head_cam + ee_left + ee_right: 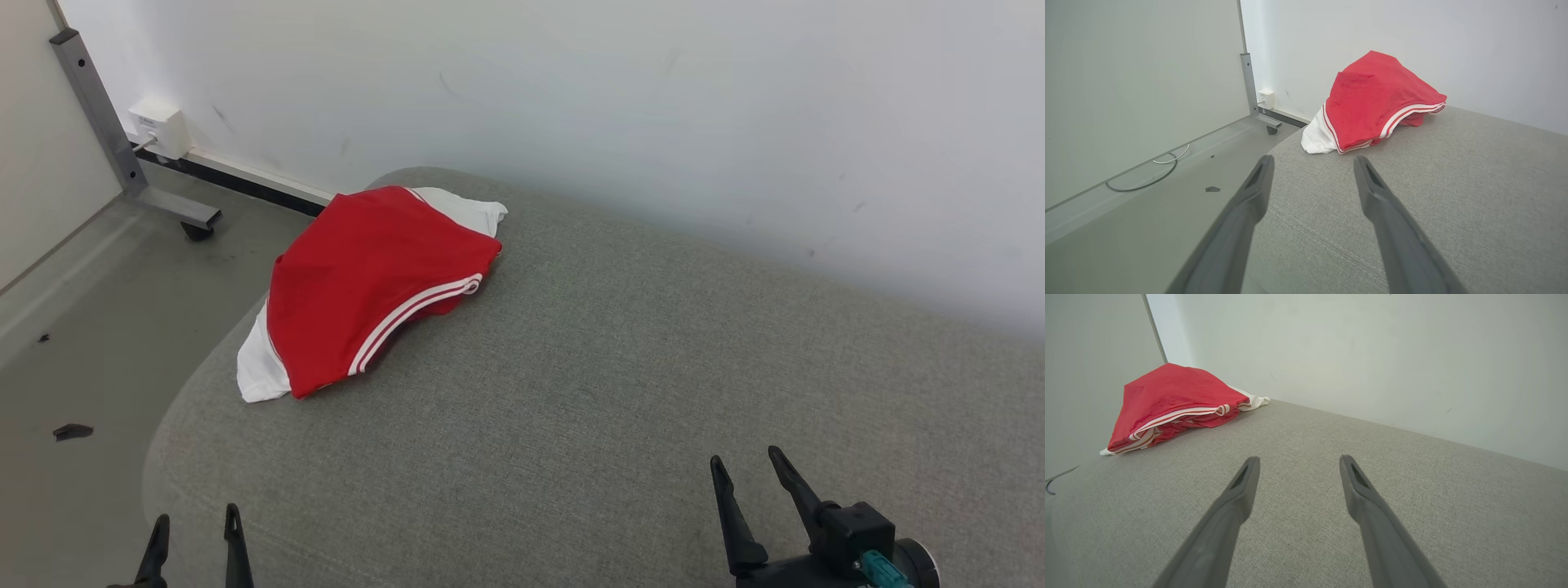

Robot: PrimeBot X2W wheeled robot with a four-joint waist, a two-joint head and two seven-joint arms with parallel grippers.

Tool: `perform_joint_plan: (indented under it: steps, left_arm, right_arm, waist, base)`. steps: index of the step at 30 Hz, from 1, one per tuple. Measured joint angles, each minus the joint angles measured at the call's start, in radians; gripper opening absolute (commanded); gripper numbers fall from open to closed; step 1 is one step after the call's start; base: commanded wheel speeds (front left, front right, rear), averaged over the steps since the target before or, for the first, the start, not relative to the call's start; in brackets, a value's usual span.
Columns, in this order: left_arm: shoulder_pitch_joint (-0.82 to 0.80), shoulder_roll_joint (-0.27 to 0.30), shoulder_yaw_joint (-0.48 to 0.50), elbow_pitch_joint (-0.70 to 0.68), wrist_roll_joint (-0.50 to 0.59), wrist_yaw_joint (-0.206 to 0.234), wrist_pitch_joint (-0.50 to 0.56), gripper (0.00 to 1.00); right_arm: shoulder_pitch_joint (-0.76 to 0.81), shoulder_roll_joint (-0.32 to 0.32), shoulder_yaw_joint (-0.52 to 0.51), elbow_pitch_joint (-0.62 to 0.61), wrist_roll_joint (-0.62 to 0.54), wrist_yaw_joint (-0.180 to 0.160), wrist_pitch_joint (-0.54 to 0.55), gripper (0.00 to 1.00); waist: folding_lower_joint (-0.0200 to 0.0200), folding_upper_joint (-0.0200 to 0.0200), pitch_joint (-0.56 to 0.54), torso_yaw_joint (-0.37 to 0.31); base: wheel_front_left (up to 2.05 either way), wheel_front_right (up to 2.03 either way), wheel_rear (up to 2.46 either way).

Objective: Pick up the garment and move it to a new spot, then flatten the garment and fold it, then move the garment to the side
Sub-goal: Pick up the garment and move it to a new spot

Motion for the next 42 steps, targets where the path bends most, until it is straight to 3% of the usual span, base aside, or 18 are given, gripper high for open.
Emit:
perform_joint_plan:
  steps: [11,14,26,35,42]
  left_arm:
    - [-0.025,-0.007,-0.005,0.047,0.001,-0.003,0.000,1.00]
    - [-0.076,-0.009,-0.016,0.103,-0.016,-0.026,0.010,1.00]
    - [-0.427,0.027,0.040,0.364,-0.175,-0.088,0.279,1.00]
    - [-0.710,0.093,0.118,0.452,-0.320,-0.108,0.420,1.00]
    - [-0.797,0.173,0.082,0.526,-0.269,-0.076,0.476,1.00]
  right_arm:
    - [0.019,0.000,-0.009,-0.003,0.002,0.000,0.000,1.00]
    - [0.034,0.000,-0.012,-0.007,0.007,0.000,0.000,1.00]
    - [0.025,0.001,0.078,-0.039,-0.034,0.000,0.015,1.00]
    - [-0.063,0.001,0.156,-0.151,-0.124,0.000,0.093,1.00]
    - [-0.085,0.000,0.172,-0.231,-0.150,0.000,0.124,1.00]
  waist:
    - [0.0000,0.0000,-0.004,-0.005]
    - [0.0000,0.0000,-0.006,-0.006]
    - [-0.0001,0.0000,0.008,-0.064]
    - [0.0000,0.0000,0.132,-0.155]
    - [0.0001,0.0001,0.273,-0.241]
  base:
    - [0.00,0.00,0.00]
    - [0.00,0.00,0.00]
    - [0.00,0.00,0.00]
    - [0.00,0.00,0.00]
    - [0.00,0.00,0.00]
